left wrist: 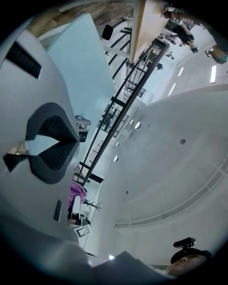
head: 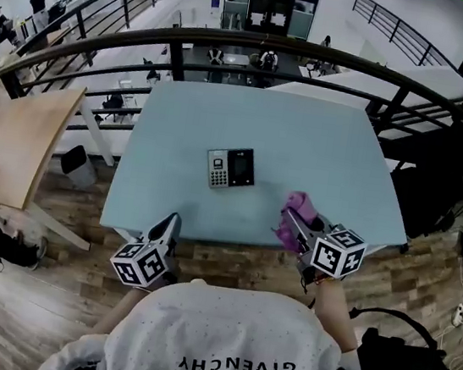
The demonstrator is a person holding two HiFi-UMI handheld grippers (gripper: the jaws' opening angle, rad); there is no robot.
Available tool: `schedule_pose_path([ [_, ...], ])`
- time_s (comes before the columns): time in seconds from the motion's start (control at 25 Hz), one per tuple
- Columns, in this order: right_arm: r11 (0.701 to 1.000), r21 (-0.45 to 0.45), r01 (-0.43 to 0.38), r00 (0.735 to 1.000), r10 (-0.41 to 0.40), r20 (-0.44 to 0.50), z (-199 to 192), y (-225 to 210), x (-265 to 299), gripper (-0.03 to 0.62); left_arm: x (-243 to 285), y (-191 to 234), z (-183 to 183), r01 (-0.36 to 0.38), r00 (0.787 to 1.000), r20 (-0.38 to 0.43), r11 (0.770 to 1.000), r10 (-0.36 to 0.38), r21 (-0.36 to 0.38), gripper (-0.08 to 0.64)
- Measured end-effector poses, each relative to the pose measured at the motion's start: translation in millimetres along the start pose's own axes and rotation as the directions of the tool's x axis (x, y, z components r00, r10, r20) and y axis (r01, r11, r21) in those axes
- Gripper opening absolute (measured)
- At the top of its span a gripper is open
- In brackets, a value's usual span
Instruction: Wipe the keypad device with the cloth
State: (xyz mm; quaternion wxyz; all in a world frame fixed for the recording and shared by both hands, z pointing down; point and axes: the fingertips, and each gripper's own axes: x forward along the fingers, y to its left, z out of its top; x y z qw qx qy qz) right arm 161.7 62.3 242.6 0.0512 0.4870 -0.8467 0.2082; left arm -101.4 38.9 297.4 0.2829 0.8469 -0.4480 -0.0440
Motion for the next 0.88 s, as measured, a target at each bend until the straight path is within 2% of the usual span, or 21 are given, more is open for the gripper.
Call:
schedule_pose_path([
  [0.2, 1.0, -0.007, 0.021, 1.0, -0.021, -0.02, -39.4, -4.9, -52.9, 0.041, -30.2, -45.4, -26.8, 0.011, 1.0, 0.017, 1.0, -0.012, 0.02, 0.0],
  [0.4, 0.999, 0.03, 0.014, 0.999, -0.013, -0.029, -73.7, 2.1, -87.6, 0.041, -70.1, -53.6, -51.3, -0.056, 0.998, 0.017, 0.998, 0.056, -0.024, 0.002],
  [0.56, 1.0, 0.025, 0.007, 0.999, -0.006, -0.04, -90.3, 3.1, -105.5, 0.042, -88.0, -67.4, -63.7, -0.088, 0.996, 0.016, 0.996, 0.088, -0.016, 0.0],
  [0.88, 1.0, 0.006, -0.003, 0.998, 0.003, -0.055, -115.1, 17.7, -130.2, 0.042, -112.8, -96.8, -86.1, -0.072, 0.997, 0.019, 0.997, 0.072, 0.013, 0.002],
])
